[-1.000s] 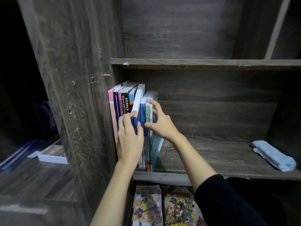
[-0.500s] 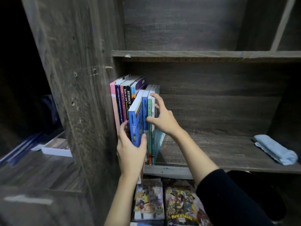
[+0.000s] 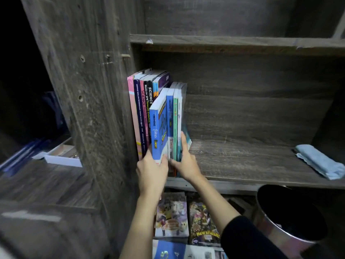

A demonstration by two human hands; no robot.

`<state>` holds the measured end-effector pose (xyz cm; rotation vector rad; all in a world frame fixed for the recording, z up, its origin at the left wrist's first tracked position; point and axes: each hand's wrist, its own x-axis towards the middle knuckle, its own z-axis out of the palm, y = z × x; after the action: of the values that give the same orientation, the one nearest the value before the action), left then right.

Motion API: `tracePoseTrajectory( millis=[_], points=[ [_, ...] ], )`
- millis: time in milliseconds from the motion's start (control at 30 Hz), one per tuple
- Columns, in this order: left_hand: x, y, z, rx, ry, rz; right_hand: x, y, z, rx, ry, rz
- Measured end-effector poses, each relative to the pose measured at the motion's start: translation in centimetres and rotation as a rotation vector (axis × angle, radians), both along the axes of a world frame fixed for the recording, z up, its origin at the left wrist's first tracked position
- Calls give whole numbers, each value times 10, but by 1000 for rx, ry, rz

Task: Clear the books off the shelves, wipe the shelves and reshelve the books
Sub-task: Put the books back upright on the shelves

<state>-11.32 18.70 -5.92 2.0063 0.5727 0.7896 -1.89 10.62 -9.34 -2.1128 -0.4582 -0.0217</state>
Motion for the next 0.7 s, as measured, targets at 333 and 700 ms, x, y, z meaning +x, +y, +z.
tracePoseTrajectory(
  millis=[333,700],
  points=[
    [-22,8,10,30,-7,-40,-32,-4,-1,-2,-126,-10],
    [-38,11,40,-8,-9,-189,-126,24,-10,112,-4,156]
  ],
)
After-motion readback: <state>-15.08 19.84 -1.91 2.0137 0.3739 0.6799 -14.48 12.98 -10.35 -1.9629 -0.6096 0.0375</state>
